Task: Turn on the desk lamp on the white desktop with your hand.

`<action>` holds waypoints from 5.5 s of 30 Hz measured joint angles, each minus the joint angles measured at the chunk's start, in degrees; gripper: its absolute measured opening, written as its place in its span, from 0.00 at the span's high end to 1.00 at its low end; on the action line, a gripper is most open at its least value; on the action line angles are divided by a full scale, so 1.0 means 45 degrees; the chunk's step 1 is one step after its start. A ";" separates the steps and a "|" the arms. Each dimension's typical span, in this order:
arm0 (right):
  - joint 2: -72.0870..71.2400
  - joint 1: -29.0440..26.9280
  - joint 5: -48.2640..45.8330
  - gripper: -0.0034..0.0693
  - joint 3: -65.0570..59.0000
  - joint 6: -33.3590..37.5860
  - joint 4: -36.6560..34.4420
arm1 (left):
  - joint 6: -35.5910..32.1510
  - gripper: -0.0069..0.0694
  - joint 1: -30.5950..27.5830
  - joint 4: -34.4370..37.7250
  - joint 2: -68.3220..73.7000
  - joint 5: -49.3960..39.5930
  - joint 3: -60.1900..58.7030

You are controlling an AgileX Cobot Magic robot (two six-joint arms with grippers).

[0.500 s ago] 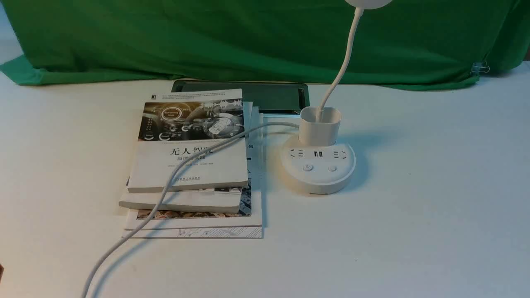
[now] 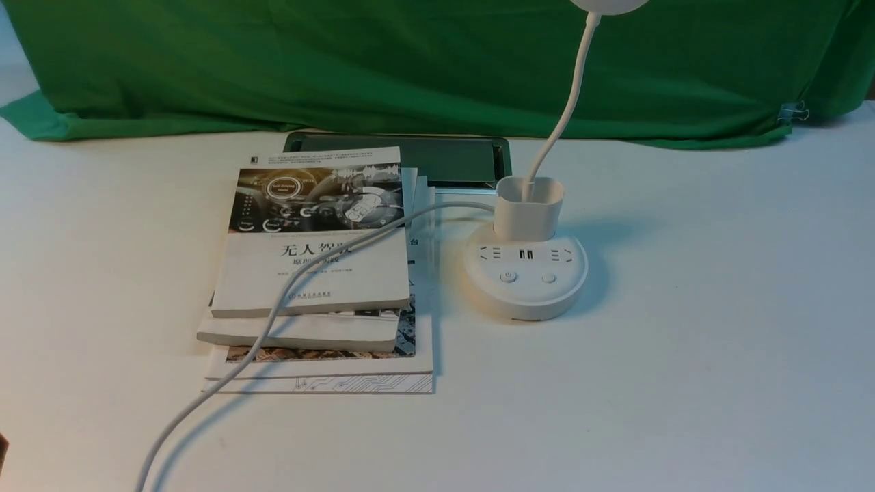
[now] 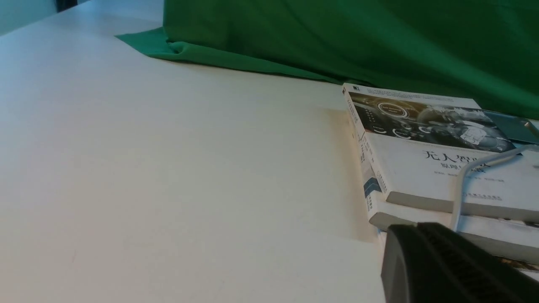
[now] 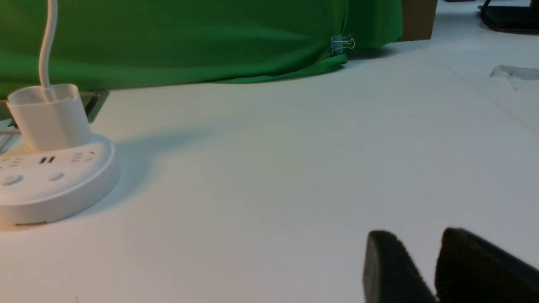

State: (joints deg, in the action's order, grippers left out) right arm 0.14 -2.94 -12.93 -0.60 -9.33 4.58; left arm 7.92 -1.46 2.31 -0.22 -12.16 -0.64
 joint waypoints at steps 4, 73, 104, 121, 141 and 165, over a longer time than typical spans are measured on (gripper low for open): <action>0.0000 0.0000 0.0000 0.63 0.0000 0.0000 0.0000 | 0.0000 0.88 0.0000 0.0113 0.0000 0.0000 0.0000; 2.1048 0.6158 -0.8708 0.92 1.6681 0.7394 -0.2318 | 0.0000 0.88 0.0000 0.0113 0.0000 0.0000 0.0000; 2.5880 0.6631 -0.5158 0.91 1.9038 0.7317 -0.2050 | 0.0000 0.88 0.0000 0.0113 0.0000 0.0000 0.0000; 2.6630 0.6631 -0.5760 0.91 1.9550 0.7306 -0.2039 | 0.0000 0.88 0.0000 0.0113 0.0000 0.0000 0.0000; 2.5209 0.6604 -0.6268 0.91 1.9128 0.7083 -0.2015 | 0.0000 0.88 0.0000 0.0113 0.0000 0.0000 0.0000; 1.0491 0.6604 -0.1138 0.87 0.9173 0.4198 -0.1760 | 0.0000 0.88 0.0000 0.0113 0.0000 0.0000 0.0000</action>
State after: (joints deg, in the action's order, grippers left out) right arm 47.35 26.78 -18.05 40.68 9.57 -3.34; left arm 7.92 -1.46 2.81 -0.22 -12.16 -0.64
